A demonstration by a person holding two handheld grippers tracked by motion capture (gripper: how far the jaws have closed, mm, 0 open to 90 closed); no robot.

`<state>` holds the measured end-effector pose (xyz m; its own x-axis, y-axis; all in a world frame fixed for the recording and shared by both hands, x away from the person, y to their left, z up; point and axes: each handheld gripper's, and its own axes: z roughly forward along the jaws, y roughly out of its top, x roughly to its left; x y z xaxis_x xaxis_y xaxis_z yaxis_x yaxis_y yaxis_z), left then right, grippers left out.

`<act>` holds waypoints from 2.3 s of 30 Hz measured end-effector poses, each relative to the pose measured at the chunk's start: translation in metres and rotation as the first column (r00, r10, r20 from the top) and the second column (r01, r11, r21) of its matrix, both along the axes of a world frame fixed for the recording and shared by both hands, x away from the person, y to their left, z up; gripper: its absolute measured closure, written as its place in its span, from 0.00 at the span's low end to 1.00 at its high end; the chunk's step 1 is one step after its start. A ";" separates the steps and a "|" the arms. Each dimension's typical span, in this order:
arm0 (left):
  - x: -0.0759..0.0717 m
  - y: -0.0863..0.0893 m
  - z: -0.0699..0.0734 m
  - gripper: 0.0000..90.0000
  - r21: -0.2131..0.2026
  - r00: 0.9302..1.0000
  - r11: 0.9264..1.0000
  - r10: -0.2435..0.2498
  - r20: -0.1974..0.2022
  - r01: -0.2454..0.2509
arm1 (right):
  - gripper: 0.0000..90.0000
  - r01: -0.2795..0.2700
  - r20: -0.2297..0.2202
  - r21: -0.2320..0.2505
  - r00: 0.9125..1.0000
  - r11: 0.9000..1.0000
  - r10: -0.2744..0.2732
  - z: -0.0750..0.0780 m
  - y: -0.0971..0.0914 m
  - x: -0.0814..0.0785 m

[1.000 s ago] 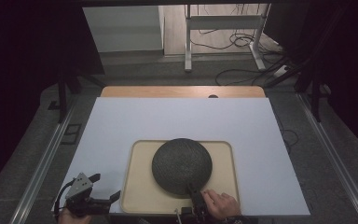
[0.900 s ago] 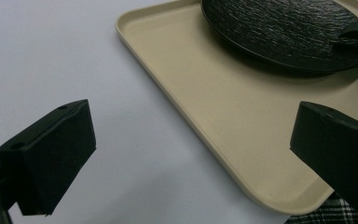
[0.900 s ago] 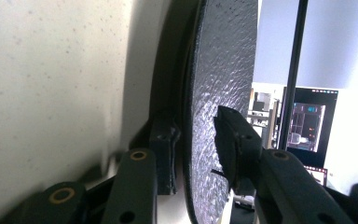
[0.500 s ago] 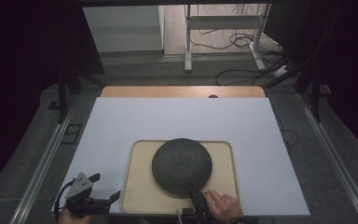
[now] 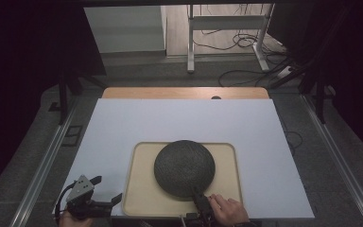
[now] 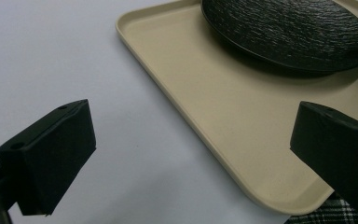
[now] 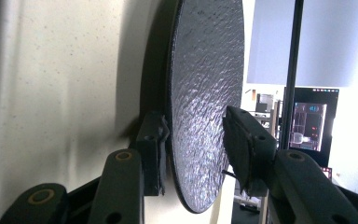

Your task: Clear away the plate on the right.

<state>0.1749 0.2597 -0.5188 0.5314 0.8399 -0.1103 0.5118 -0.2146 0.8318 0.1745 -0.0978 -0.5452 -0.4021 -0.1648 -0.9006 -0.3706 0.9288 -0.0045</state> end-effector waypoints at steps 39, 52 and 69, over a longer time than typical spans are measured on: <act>0.000 0.000 0.000 0.00 -0.005 1.000 1.000 -0.003 -0.004 0.003 | 0.62 0.005 -0.051 0.124 0.999 0.992 0.001 0.017 -0.012 -0.007; 0.001 0.000 0.000 0.00 -0.002 1.000 1.000 -0.005 -0.007 0.005 | 0.59 0.069 -0.127 0.233 0.991 0.970 -0.040 0.027 -0.020 0.001; 0.001 0.000 0.000 0.00 -0.001 1.000 1.000 -0.008 -0.010 0.008 | 0.51 0.153 -0.202 0.344 0.976 0.926 -0.086 0.037 -0.029 0.011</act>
<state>0.1761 0.2596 -0.5193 0.5370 0.8355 -0.1168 0.5185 -0.2176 0.8269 0.1855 -0.1270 -0.5080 -0.5597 0.2122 -0.8011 -0.2201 0.8939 0.3905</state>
